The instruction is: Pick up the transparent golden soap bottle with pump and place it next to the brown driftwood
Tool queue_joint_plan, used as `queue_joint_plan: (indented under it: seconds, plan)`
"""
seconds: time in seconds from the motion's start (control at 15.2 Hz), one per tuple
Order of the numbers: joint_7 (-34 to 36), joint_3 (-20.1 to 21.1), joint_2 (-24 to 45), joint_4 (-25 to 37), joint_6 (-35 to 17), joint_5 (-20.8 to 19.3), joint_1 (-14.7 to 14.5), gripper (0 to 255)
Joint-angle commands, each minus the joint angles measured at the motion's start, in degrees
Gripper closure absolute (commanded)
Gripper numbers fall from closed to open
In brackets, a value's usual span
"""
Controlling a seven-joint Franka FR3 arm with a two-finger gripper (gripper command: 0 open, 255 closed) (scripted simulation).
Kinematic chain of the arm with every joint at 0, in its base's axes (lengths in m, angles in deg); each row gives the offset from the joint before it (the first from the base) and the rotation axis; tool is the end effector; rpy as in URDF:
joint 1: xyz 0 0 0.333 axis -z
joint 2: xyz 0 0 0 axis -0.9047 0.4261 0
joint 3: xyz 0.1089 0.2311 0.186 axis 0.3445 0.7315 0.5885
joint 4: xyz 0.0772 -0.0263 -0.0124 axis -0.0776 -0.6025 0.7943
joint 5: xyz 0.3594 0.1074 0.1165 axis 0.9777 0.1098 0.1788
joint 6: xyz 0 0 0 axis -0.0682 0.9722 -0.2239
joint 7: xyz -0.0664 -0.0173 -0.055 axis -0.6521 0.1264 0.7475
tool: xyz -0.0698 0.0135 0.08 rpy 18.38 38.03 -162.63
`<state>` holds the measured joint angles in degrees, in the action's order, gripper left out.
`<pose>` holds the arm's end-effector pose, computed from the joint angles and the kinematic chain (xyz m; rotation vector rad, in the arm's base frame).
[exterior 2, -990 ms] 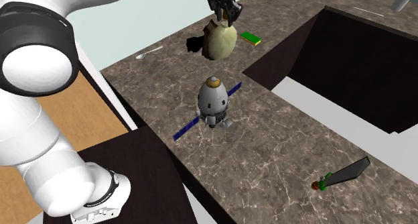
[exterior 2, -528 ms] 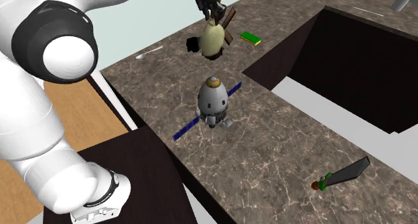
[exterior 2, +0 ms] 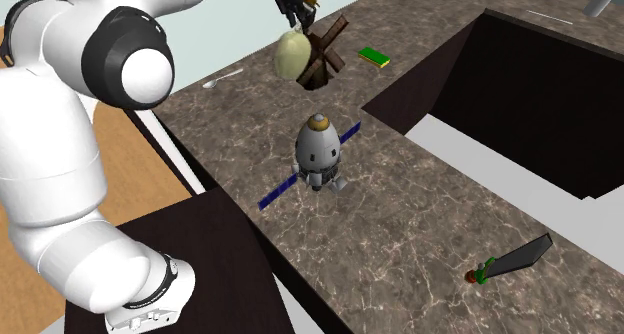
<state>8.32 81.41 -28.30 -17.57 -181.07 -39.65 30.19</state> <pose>0.5809 0.4279 0.5119 -2.8786 -0.6494 -0.4257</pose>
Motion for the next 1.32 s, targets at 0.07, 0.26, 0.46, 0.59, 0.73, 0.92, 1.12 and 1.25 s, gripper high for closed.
queue_joint_plan:
  seconds: [0.07,0.26,0.46,0.59,0.73,0.92,1.12,1.25]
  plan:
    - [3.17,0.29,4.38,4.25,-0.28,-1.3,-2.55,255]
    - [4.45,0.32,6.54,5.22,-1.49,-1.83,-3.67,255]
    - [4.44,0.3,6.67,3.13,-3.71,-1.83,-3.66,255]
    - [4.44,0.28,6.85,1.86,-5.15,-1.83,-3.65,255]
    - [4.44,0.26,7.07,0.68,-6.56,-1.83,-3.65,255]
    - [4.44,0.23,7.52,-0.93,-8.61,-1.84,-3.66,255]
    - [4.44,0.21,8.08,-2.35,-10.6,-1.86,-3.65,255]
    - [4.44,0.2,8.52,-3.21,-11.89,-1.88,-3.65,255]
